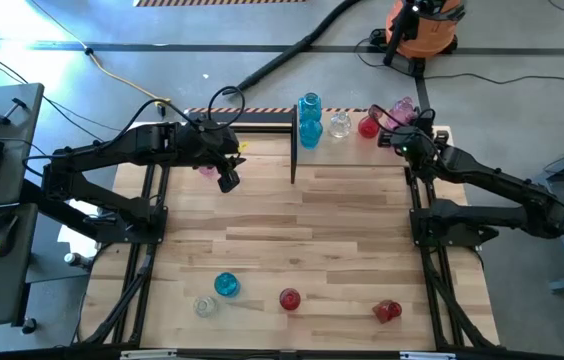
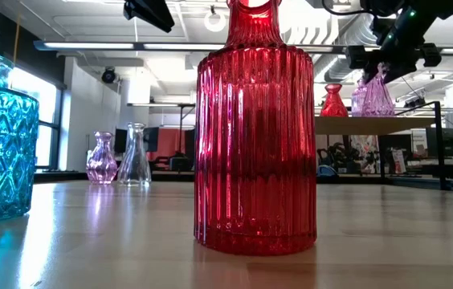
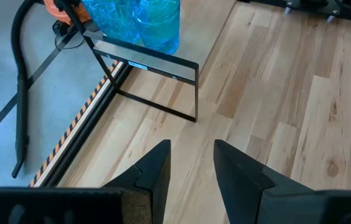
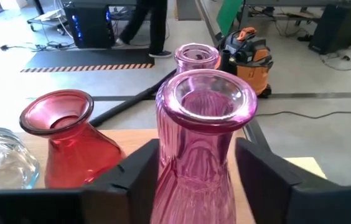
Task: Sort vases onto shelf
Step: Put the bottom purple vase on the shelf aligned with the other purple vase, then put the top transparent vase on the shelf aligned with the other transparent vase
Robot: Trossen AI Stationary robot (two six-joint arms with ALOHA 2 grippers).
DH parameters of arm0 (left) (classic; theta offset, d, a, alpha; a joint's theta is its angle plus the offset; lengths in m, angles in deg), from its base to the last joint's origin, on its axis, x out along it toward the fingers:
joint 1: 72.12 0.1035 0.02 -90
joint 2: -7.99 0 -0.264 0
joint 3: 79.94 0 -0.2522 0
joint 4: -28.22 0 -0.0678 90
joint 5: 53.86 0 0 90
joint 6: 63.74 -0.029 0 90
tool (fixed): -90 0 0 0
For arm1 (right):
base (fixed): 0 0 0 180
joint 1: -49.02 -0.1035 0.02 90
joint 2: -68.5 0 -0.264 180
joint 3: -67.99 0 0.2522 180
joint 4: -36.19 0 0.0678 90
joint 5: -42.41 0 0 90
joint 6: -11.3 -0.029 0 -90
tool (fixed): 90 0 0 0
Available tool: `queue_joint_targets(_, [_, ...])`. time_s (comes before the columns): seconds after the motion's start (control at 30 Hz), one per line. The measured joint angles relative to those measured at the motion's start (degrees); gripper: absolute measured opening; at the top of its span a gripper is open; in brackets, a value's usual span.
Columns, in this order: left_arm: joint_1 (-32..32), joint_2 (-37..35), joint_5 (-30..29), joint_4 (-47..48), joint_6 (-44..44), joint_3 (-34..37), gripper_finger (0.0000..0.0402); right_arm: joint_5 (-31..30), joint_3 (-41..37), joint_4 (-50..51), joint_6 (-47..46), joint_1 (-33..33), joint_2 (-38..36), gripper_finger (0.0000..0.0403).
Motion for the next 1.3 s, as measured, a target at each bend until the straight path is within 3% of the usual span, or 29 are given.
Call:
queue_joint_targets(0.13, [0.0, 0.0, 0.0, 0.0, 0.0, 0.0, 0.0113, -0.5, 0.0, 0.0, 0.47, 0.0, 0.0, 0.0237])
queue_joint_targets(0.23, [0.01, 0.0, 0.0, 0.0, 0.0, 0.0, 0.0113, -0.66, 0.0, 0.0, 0.47, 0.0, 0.0, 0.0249])
queue_joint_targets(0.7, [-0.01, 0.0, 0.0, 0.0, 0.0, 0.0, 0.0113, -0.55, 0.09, -4.82, 4.55, 0.0, -2.39, 0.0248])
queue_joint_targets(1.3, [0.01, 0.0, 0.0, 0.0, 0.0, 0.0, 0.0113, -0.55, 0.09, -23.02, 22.01, -0.02, -5.75, 0.0247])
